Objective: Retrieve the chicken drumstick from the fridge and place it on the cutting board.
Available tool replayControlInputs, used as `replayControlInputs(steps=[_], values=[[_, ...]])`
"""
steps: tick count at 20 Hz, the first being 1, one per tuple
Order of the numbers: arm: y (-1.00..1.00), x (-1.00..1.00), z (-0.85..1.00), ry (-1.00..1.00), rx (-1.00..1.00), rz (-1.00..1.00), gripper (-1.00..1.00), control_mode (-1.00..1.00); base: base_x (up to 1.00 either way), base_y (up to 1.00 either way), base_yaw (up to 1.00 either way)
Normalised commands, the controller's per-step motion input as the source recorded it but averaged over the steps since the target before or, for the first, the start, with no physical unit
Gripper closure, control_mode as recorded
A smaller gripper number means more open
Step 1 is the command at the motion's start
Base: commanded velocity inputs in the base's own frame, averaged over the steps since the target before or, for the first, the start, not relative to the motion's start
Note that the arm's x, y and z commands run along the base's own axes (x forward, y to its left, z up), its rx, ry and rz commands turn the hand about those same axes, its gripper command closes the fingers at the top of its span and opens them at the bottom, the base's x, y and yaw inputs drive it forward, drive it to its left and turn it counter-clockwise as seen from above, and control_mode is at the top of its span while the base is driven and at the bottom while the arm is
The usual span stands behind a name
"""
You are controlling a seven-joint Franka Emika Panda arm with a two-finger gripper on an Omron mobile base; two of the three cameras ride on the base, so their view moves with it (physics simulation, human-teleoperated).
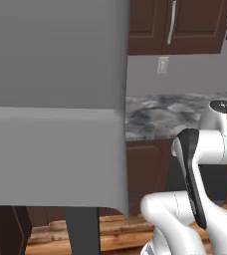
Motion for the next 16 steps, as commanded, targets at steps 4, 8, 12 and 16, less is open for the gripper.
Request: replayControlInputs(steps=[4,8,12,16], values=[[0.0,0.0,0.0,0.0,0.0,0.0,1.0,1.0,1.0,-0.68,0.05],[0.0,0.0,0.0,0.0,0.0,0.0,1.0,1.0,1.0,-0.66,0.04],[0.0,0.0,0.0,0.0,0.0,0.0,1.0,1.0,0.75,-0.79,0.03],[0.0,0.0,0.0,0.0,0.0,0.0,1.0,1.0,-0.77,-0.35,-0.01]])
